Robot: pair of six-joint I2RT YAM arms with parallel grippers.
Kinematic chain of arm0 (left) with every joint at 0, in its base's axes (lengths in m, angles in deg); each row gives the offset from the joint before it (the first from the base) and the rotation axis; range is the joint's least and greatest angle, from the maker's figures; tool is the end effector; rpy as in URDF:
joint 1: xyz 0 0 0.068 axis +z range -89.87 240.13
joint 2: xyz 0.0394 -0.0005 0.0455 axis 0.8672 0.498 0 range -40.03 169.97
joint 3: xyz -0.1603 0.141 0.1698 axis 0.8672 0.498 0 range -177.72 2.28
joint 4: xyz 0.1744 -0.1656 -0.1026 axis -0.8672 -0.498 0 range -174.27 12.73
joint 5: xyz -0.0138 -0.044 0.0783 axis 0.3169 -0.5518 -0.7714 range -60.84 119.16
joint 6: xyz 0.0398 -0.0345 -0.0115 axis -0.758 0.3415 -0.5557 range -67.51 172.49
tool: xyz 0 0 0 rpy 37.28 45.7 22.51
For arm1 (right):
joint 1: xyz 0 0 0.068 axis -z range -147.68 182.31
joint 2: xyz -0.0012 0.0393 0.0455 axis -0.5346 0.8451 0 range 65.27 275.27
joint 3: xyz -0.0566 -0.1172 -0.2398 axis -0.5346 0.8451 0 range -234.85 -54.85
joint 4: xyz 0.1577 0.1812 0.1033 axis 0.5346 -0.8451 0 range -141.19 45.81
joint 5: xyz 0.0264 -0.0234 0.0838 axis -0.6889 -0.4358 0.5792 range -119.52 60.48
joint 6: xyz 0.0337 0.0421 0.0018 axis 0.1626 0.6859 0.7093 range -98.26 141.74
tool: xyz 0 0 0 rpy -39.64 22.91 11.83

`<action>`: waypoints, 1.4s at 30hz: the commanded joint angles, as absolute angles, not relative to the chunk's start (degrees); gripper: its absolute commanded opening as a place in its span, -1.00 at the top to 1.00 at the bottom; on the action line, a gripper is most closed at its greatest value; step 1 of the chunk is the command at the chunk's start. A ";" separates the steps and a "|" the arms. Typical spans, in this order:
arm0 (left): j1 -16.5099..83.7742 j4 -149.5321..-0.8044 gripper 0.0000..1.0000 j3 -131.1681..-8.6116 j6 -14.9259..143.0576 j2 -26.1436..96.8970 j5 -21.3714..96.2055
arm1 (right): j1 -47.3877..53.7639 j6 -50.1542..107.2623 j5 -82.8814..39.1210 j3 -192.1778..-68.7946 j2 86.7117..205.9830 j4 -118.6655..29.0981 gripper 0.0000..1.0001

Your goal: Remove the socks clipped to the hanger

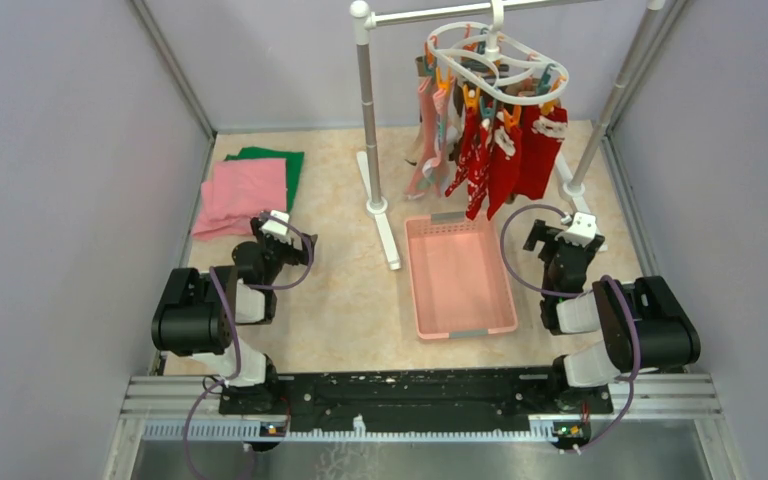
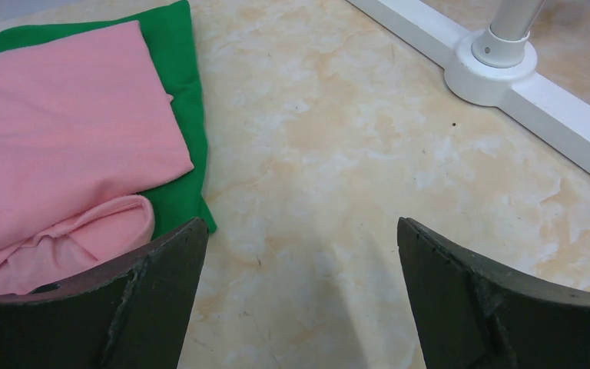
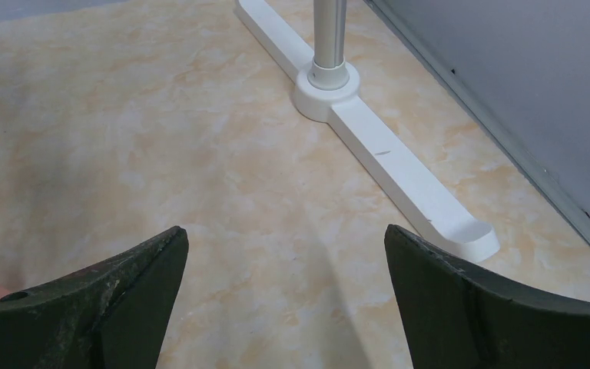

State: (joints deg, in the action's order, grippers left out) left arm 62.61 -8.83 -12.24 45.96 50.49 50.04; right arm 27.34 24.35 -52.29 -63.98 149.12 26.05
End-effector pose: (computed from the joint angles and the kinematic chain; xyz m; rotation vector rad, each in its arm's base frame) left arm 0.2465 -0.0020 0.1401 0.3295 1.6654 -0.1927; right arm 0.2211 0.0054 0.1471 0.2681 1.6259 -0.2264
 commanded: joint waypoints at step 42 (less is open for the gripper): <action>51.57 -110.19 -0.98 -72.81 34.59 40.99 71.24 | 13.58 39.96 -33.56 -99.41 102.40 -55.61 -0.86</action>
State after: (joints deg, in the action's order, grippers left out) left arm 58.87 -106.09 -68.13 37.35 41.86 71.18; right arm 14.97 43.15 -36.26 -94.53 102.52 -50.25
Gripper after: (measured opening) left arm 0.989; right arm 0.937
